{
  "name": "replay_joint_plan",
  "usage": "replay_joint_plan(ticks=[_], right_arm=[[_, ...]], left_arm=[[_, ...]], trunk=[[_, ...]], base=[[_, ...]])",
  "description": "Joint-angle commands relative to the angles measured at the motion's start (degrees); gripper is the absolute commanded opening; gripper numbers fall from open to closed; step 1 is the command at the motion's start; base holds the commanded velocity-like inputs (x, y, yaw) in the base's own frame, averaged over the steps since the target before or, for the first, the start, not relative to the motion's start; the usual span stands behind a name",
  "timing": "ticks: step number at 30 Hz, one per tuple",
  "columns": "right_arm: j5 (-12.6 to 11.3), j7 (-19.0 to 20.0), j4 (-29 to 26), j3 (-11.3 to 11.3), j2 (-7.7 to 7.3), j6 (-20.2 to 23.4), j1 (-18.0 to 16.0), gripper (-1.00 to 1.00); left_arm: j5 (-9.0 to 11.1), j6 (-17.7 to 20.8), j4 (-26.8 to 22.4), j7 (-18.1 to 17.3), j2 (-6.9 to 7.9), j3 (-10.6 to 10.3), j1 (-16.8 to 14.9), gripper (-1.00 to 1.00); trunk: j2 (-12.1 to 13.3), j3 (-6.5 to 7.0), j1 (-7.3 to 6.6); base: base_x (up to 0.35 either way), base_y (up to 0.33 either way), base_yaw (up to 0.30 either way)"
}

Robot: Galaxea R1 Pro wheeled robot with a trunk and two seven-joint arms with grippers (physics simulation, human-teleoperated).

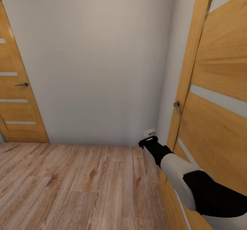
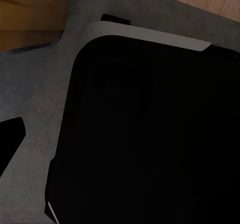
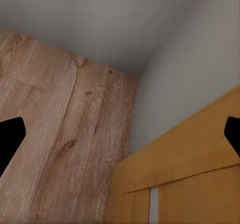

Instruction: Move the two storage containers from the living room to the garage. In the garage, place one container on the floor and stack the other container on top of it (either order is fine).

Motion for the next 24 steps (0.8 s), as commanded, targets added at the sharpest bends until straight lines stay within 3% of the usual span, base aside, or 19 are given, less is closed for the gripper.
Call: replay_joint_plan(ticks=[1,8,13,16,24], right_arm=[[0.5,0.0,0.1,0.2,0.01,0.5,0.0,1.0],[-0.2,0.0,5.6,0.2,0.05,0.2,0.9,1.0],[-3.4,0.2,10.8,0.2,-0.23,-0.7,3.7,1.0],[-4.1,0.5,11.8,0.2,-0.39,-1.0,6.0,1.0],[-3.9,0.6,12.4,0.6,-0.7,-5.9,20.9,1.0]], left_arm=[[0.3,-0.1,0.0,0.0,0.01,0.0,0.0,1.0],[0.3,-0.1,0.0,0.0,-0.03,0.0,0.0,1.0],[0.3,-0.1,0.0,0.0,-0.03,0.0,0.0,1.0],[0.3,-0.1,0.0,0.0,-0.03,0.0,0.0,1.0],[0.3,-0.1,0.0,0.0,-0.04,0.0,0.0,1.0]], trunk=[[0.0,-0.06,0.0],[0.0,-0.06,0.0],[0.0,-0.06,0.0],[0.0,-0.06,0.0],[0.0,-0.06,0.0]], base=[[0.0,0.0,0.0],[0.0,0.0,0.0],[0.0,0.0,0.0],[0.0,0.0,0.0],[0.0,0.0,0.0]])
